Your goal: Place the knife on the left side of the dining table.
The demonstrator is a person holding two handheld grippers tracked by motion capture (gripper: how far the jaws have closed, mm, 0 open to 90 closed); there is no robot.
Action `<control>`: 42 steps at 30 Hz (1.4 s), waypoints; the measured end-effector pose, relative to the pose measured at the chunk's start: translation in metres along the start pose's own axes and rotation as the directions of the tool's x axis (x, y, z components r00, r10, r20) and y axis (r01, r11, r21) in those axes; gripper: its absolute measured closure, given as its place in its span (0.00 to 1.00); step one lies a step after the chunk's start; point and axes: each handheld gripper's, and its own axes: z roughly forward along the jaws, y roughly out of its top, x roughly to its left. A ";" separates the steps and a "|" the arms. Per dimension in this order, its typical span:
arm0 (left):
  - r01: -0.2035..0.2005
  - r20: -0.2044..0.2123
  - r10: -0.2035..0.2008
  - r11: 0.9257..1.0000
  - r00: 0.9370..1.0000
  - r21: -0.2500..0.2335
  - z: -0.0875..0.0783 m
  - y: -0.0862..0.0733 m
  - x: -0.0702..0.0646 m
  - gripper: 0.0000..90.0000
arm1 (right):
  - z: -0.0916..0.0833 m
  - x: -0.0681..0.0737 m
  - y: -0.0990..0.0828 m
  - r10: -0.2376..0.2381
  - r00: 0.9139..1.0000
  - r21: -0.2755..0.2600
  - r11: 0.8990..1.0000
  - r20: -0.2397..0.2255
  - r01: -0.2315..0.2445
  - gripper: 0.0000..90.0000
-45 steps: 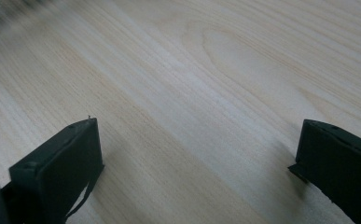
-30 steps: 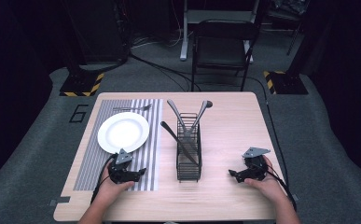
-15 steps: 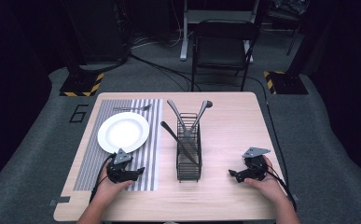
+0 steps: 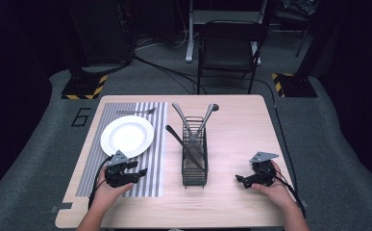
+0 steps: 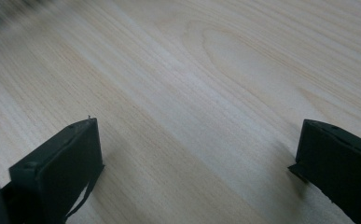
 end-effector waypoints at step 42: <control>0.091 0.024 -0.091 0.996 0.996 0.010 -0.008 0.085 -0.033 0.62 | 0.000 0.000 0.000 0.000 1.000 0.000 1.000 0.000 0.000 0.00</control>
